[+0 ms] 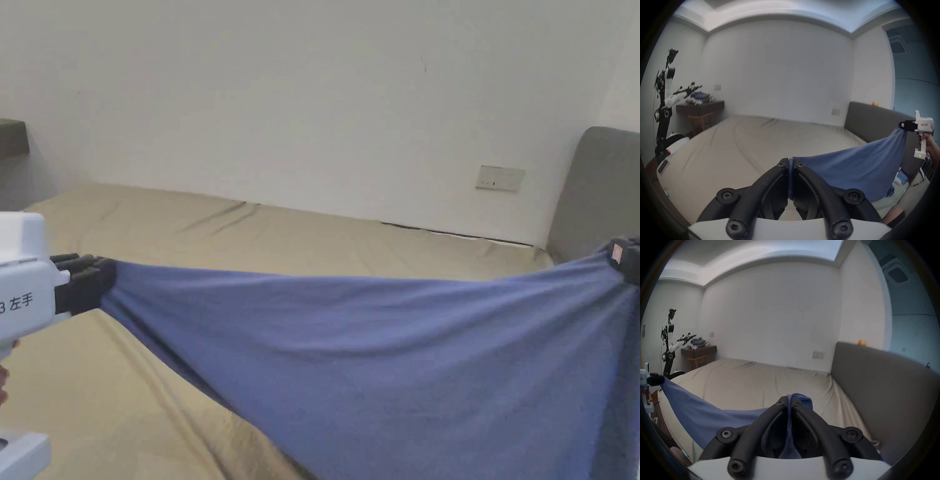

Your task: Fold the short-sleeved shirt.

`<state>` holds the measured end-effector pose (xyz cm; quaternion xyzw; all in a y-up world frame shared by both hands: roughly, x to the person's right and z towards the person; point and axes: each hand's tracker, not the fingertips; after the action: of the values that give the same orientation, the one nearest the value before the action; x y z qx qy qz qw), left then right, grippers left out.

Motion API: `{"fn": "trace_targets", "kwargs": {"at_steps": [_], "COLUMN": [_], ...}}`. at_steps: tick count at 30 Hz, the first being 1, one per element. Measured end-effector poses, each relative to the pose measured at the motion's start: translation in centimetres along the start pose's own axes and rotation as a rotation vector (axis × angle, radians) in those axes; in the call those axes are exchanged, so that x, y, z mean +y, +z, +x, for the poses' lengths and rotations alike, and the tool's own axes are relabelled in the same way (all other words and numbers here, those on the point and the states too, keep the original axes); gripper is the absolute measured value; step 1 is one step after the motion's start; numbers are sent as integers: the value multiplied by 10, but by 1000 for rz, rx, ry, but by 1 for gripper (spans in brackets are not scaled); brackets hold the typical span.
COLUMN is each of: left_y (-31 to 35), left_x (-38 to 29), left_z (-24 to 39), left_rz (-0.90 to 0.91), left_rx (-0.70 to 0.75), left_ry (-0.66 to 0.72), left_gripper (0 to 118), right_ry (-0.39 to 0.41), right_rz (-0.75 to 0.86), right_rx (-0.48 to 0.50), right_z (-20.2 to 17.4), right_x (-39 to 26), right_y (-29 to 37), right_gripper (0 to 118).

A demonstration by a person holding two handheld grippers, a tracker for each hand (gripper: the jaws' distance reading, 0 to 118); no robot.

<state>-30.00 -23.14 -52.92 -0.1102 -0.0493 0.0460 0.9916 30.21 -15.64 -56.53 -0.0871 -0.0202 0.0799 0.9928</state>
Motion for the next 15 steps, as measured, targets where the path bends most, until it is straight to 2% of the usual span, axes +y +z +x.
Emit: {"fn": "trace_targets", "kwargs": {"at_steps": [1,3,4,5,9,11,15], "left_y": [-1,-2,-3,-4,-19,-35,-76], "left_x": [14,42,54,67,107,131,178], "left_z": [4,11,16,20,26,31,32], "left_rz": [8,50,66,84,144,155,183], "left_rx": [-3,-6,-7,-6,16,31,91], "left_ry": [1,5,-13,-34,-5,-20,-84], "left_gripper": [2,2,2,2,2,2,2], "right_ry": [38,23,-39,-52,-4,47,23], "right_rz": [53,109,96,113,168,242,252], "right_rx": [-9,-49,-44,-48,-78,-98,-100], "right_z": [5,23,28,33,41,36,35], "right_x": [13,31,35,44,69,85,124], "right_y": [8,27,28,32,26,18,-22], "right_gripper": [3,3,3,3,3,3,3]}}
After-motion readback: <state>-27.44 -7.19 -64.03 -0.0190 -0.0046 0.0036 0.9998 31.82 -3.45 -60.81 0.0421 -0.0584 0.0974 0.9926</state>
